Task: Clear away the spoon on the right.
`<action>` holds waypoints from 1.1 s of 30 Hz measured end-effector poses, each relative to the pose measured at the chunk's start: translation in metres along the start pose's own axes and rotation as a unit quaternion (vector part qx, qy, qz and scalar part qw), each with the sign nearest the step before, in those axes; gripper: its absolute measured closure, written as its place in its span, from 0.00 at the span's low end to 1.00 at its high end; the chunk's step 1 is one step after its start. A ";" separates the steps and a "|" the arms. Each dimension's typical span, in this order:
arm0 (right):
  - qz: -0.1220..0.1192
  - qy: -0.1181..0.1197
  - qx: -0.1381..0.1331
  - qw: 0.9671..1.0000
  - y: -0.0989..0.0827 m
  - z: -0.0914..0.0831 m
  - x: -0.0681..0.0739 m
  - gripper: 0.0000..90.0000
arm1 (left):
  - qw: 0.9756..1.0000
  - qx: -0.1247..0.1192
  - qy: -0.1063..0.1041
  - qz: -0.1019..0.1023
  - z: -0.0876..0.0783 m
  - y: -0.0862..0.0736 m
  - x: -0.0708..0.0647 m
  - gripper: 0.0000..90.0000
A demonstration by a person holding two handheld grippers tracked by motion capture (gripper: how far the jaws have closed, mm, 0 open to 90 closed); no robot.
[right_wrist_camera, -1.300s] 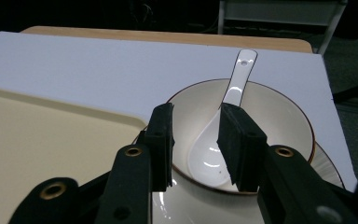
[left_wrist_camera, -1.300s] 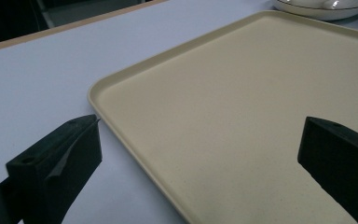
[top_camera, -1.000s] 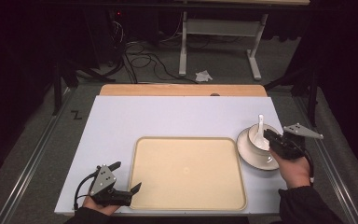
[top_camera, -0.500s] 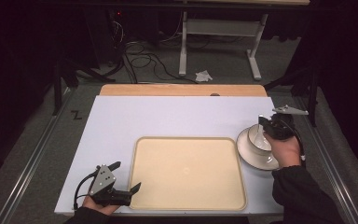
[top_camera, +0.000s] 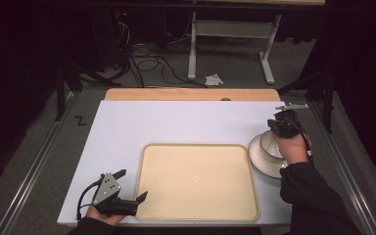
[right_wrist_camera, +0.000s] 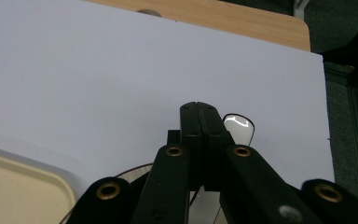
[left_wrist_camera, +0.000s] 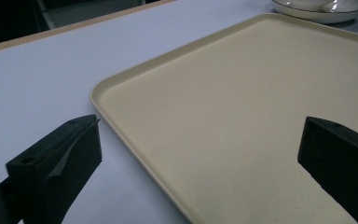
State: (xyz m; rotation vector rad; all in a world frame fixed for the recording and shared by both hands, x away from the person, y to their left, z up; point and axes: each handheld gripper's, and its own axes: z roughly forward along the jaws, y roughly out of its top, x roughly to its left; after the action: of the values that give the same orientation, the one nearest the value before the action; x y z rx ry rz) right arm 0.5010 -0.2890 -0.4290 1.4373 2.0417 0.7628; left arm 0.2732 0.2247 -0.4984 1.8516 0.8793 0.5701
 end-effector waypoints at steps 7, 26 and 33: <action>0.005 -0.008 0.020 1.000 -0.002 0.003 -0.007 1.00 | 1.000 0.000 0.000 -0.001 0.000 0.000 0.000 0.00; 0.038 -0.028 0.021 0.999 -0.024 -0.023 -0.045 1.00 | 1.000 0.001 0.001 0.001 0.000 0.000 0.000 0.00; 0.043 -0.033 0.025 0.998 -0.035 -0.031 -0.053 1.00 | 1.000 0.002 0.001 0.003 0.000 0.000 -0.001 0.00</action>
State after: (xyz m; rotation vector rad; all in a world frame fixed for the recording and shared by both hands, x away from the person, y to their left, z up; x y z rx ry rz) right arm 0.4723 -0.3538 -0.4262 1.5658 1.9726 0.6946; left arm 0.2721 0.2239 -0.4983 1.8588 0.8771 0.5733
